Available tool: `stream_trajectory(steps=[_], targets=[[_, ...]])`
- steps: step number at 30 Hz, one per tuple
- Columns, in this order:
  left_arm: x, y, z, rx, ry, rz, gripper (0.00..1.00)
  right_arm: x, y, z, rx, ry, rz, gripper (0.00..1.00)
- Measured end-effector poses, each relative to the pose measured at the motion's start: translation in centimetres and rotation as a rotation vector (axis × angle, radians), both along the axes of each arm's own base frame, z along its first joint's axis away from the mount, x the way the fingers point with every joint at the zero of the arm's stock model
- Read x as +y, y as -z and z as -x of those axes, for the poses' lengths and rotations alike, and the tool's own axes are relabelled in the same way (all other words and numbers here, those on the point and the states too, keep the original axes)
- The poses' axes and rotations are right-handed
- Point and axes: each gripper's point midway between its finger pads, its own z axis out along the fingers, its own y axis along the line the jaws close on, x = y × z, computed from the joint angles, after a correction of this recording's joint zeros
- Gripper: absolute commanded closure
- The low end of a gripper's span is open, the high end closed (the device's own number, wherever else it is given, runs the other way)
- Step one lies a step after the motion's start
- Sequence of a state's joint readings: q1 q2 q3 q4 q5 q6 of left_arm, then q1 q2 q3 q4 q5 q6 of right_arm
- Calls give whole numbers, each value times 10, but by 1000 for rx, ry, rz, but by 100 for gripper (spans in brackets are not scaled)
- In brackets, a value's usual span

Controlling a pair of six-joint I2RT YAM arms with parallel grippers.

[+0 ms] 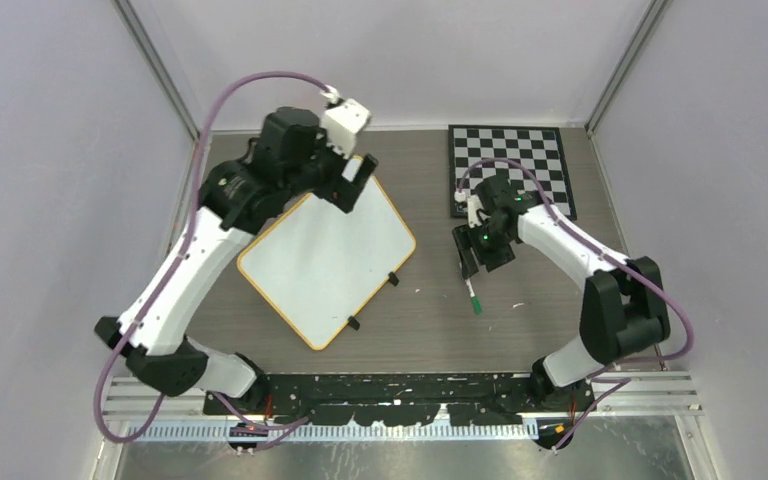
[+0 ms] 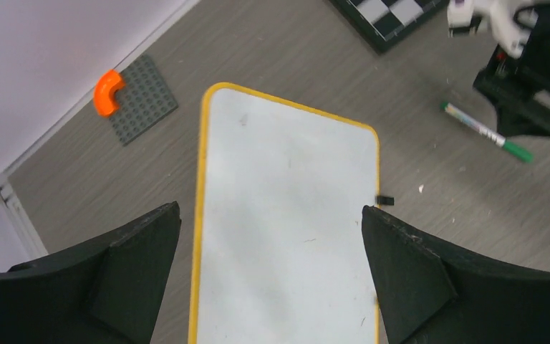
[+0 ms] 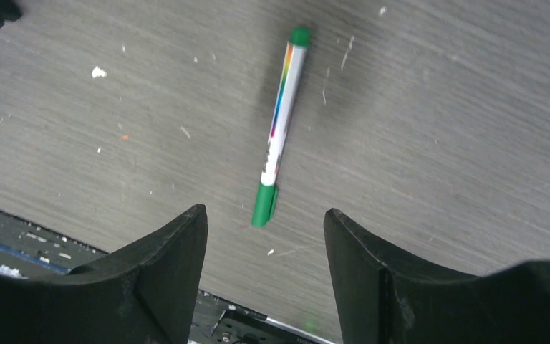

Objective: Write a sentence on the whiteboard
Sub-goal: Open the whiteboard marker at the center of the board.

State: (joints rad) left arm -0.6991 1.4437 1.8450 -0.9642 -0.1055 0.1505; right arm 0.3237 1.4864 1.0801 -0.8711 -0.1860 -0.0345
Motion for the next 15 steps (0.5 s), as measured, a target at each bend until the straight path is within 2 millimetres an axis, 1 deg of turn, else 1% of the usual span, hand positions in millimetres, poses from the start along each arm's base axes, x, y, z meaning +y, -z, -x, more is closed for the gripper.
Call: stream_trajectory(steps=[2, 3, 5, 6, 8, 10, 15], targets=[[18, -16, -1, -19, -80, 77, 0, 7, 8, -6, 16, -14, 27, 38], [28, -21, -3, -25, -119, 108, 0, 10, 11, -9, 21, -22, 37, 39], [55, -25, -6, -31, -214, 158, 0, 18, 17, -16, 25, -40, 64, 41], [70, -25, -6, -33, -266, 174, 0, 19, 21, -20, 24, -43, 81, 43], [91, -24, -5, -36, -334, 192, 0, 25, 26, -26, 22, -59, 104, 47], [101, -25, 0, -41, -365, 210, 0, 29, 32, -32, 24, -67, 124, 53], [118, -33, 13, -71, -402, 247, 0, 32, 52, -44, 56, -44, 166, 57]])
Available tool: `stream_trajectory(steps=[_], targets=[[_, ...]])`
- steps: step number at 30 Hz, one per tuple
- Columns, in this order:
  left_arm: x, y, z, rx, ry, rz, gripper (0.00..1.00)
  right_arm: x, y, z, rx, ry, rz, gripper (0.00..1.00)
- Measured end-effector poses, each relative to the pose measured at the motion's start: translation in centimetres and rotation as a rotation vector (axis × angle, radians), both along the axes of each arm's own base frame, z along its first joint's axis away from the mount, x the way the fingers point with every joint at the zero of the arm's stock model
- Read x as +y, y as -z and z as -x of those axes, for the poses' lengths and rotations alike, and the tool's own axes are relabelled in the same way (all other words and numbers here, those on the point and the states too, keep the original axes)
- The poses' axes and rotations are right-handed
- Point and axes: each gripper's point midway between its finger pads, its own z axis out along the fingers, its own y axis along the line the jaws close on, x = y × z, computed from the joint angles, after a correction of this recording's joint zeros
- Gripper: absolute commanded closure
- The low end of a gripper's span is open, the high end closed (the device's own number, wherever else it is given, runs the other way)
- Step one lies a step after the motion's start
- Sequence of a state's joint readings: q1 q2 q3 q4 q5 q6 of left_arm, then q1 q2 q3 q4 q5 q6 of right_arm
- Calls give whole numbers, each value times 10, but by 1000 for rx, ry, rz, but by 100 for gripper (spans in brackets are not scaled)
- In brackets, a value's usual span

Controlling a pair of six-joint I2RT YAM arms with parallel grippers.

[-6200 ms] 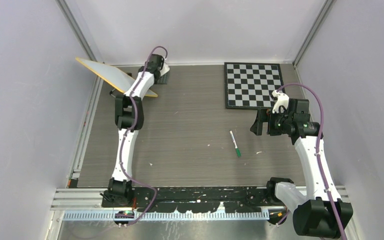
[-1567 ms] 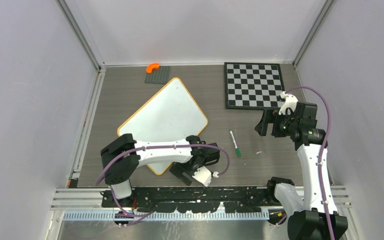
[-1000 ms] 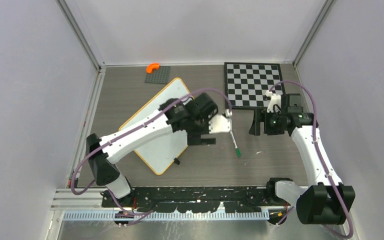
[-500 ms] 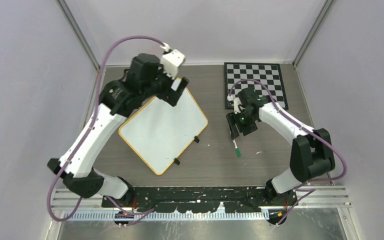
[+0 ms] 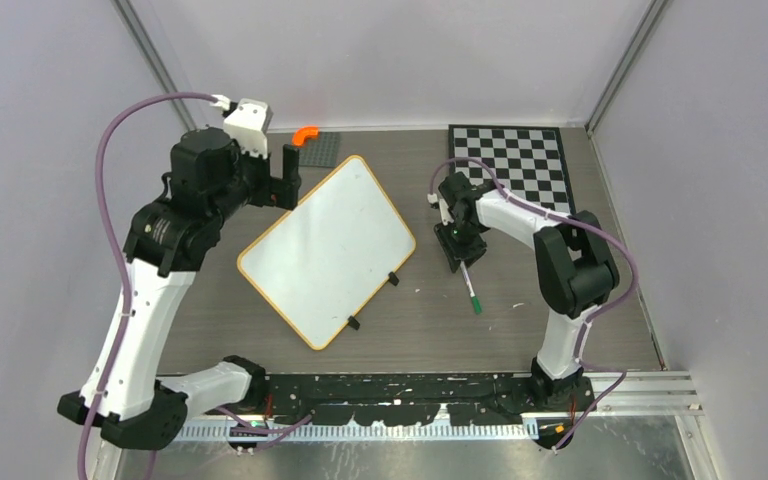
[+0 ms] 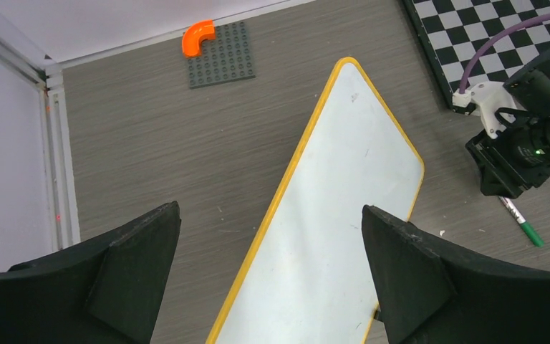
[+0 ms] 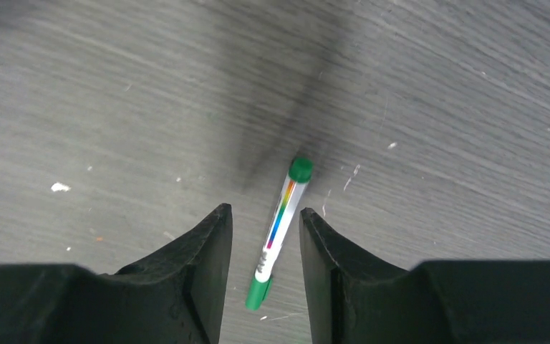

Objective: Write a sentence on the whiteboard
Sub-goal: Open the whiteboard marker at the center of the board.

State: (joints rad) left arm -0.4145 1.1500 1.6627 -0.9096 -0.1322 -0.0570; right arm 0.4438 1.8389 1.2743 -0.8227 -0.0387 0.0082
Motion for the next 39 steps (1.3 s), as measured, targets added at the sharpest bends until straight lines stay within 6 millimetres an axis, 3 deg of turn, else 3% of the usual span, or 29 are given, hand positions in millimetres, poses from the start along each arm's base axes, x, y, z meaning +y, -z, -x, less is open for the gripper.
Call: stream_trajectory(steps=[4, 13, 17, 19, 21, 24, 28, 32, 35, 39], targets=[[6, 2, 13, -6, -2, 23, 0, -4, 17, -2, 31, 20, 42, 59], [-5, 24, 18, 51, 62, 19, 0, -5, 19, -5, 46, 62, 67, 99], [-23, 28, 20, 107, 173, 20, 0, -1, 9, -15, 35, 104, 24, 100], [-35, 24, 21, 124, 244, 29, 0, 3, -7, -27, 2, 135, -29, 100], [-48, 22, 24, 141, 323, 44, 0, 7, -36, -41, -59, 175, -104, 100], [-66, 21, 34, 166, 432, 85, 0, 11, -99, -62, -198, 234, -239, 100], [-87, 18, 44, 205, 545, 162, 0, 14, -219, -79, -482, 293, -455, 100], [-106, 9, 43, 217, 614, 227, 0, 25, -320, -64, -663, 305, -679, 100], [-120, 6, 39, 211, 642, 244, 4, 30, -357, -53, -709, 322, -782, 100], [-146, 9, 36, 204, 692, 221, 9, 31, -363, -53, -686, 396, -827, 100]])
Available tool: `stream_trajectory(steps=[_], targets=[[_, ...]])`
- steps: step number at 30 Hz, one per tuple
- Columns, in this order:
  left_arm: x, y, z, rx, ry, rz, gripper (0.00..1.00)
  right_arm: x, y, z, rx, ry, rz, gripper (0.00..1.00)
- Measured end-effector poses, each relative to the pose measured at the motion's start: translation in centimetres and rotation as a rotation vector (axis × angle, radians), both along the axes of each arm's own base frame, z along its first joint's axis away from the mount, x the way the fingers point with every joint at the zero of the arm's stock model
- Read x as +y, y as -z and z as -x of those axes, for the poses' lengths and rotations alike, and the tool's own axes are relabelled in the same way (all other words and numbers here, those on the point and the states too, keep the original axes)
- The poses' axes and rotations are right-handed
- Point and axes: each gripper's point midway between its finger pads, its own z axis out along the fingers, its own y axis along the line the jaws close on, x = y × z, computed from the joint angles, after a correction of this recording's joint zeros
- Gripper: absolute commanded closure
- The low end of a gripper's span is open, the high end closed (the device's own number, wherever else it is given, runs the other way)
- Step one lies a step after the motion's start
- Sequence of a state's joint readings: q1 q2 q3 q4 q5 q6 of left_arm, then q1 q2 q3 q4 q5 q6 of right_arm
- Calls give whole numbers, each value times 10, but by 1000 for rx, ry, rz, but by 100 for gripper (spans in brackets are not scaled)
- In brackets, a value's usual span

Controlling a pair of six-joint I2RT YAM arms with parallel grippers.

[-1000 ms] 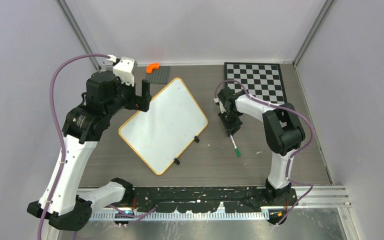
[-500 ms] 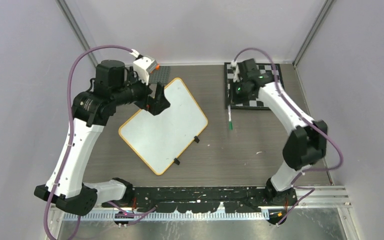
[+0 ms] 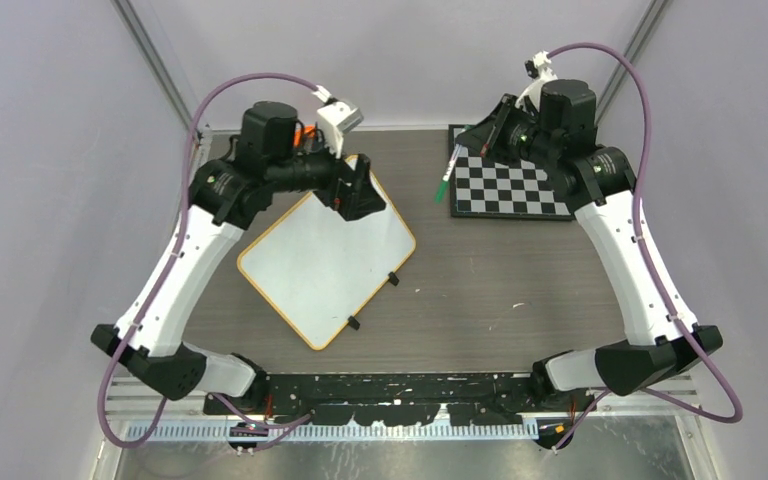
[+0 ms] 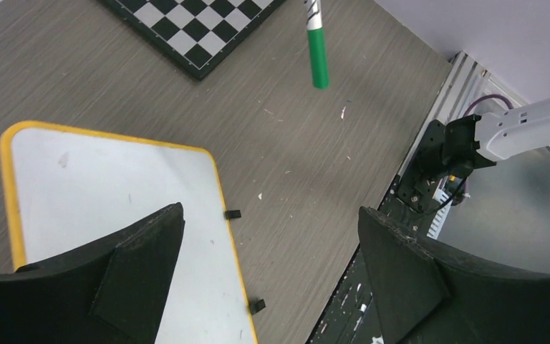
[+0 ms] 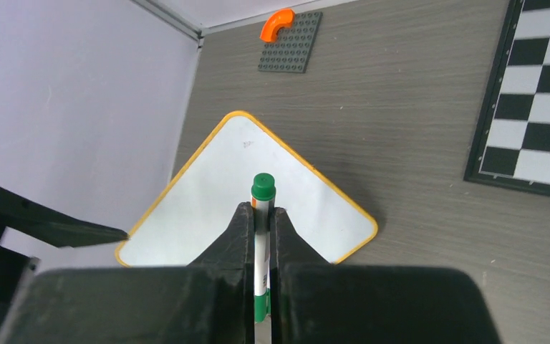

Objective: Write a sentence on the whiteboard
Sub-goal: Open the whiteboard marker at the center of the board.

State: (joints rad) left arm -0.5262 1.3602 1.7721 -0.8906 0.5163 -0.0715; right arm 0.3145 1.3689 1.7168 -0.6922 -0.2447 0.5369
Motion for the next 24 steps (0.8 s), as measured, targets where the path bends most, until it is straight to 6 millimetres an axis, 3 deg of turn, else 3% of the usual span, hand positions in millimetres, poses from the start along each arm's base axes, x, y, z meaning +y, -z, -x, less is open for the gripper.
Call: stream_trajectory(steps=[8, 13, 19, 23, 24], targets=[[-58, 35, -14, 47, 81, -61, 25, -2, 24, -3, 146, 116, -107, 100], [-92, 48, -12, 59, 144, -80, 33, -5, 31, 0, 191, 162, -147, 100], [-117, 53, -8, 43, 186, -88, 61, -5, 23, 14, 204, 164, -219, 100], [-118, 60, -15, 48, 161, -106, 89, -5, 18, 19, 202, 152, -260, 100], [-118, 60, -16, 47, 160, -108, 99, -3, 17, 19, 200, 145, -266, 96]])
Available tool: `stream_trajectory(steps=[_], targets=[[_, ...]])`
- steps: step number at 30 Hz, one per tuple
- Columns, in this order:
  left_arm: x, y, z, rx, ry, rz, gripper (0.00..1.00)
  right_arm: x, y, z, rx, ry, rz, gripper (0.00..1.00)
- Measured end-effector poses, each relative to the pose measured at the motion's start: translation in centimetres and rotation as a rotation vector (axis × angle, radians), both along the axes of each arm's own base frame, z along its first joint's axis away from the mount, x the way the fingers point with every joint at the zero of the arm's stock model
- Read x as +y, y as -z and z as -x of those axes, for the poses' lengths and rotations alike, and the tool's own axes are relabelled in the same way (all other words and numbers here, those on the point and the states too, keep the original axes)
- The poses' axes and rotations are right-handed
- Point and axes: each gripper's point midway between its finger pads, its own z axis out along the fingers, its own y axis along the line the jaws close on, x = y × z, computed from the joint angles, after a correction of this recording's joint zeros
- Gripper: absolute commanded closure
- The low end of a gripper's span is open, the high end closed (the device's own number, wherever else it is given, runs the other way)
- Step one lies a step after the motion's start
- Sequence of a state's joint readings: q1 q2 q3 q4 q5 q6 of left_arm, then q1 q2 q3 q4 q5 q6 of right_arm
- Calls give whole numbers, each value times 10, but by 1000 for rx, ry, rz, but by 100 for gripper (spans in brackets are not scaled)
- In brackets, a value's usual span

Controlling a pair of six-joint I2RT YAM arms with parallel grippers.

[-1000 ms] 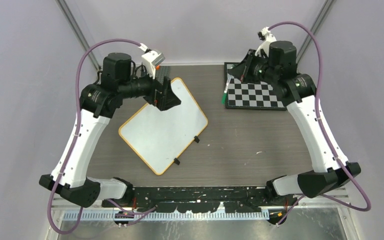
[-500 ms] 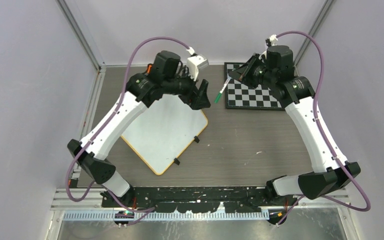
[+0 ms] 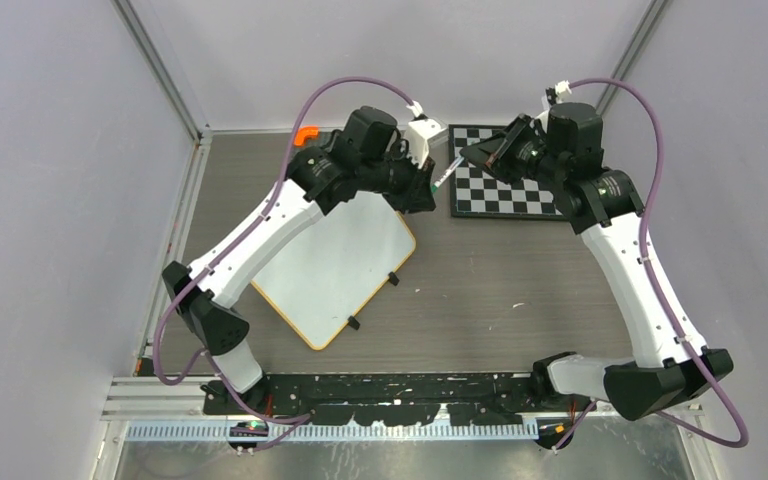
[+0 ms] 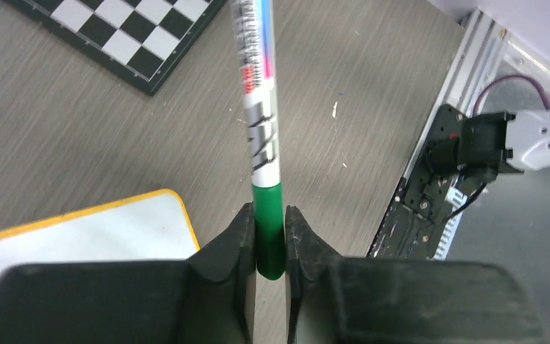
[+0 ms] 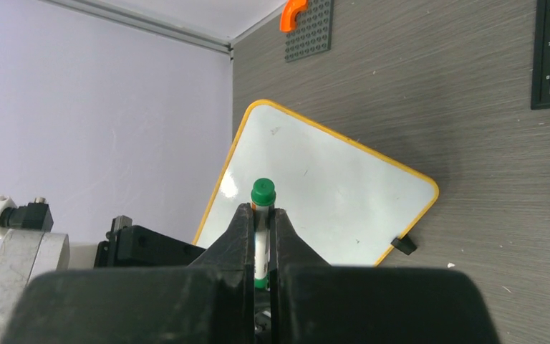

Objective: Write a sentence on the whiteboard
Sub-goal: Open the whiteboard marker at the center of the board.

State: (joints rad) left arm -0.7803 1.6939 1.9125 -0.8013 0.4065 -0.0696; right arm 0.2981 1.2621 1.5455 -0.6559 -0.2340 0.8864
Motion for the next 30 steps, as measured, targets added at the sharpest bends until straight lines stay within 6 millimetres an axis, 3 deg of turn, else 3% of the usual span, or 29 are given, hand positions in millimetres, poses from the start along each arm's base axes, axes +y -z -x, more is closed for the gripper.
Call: stream_trajectory(steps=[5, 8, 14, 18, 23, 25, 30], targets=[[6, 3, -6, -17, -18, -22, 100, 6, -2, 4, -50, -82, -42, 46], [8, 4, -5, -52, 29, -39, 100, 15, 1, 18, -98, -213, -47, 31], [31, 9, 20, -71, 250, -63, 100, 25, -3, 58, -199, -509, -61, 27], [54, 0, 41, -92, 363, -35, 100, 30, -6, 88, -228, -699, -90, 17], [69, -13, 70, -130, 459, -2, 100, 40, -3, 118, -212, -846, -121, 14], [72, -13, 78, -133, 487, 0, 100, 46, 1, 126, -198, -878, -119, 14], [76, -3, 85, -98, 511, -19, 100, 59, 14, 141, -153, -939, -78, 34]])
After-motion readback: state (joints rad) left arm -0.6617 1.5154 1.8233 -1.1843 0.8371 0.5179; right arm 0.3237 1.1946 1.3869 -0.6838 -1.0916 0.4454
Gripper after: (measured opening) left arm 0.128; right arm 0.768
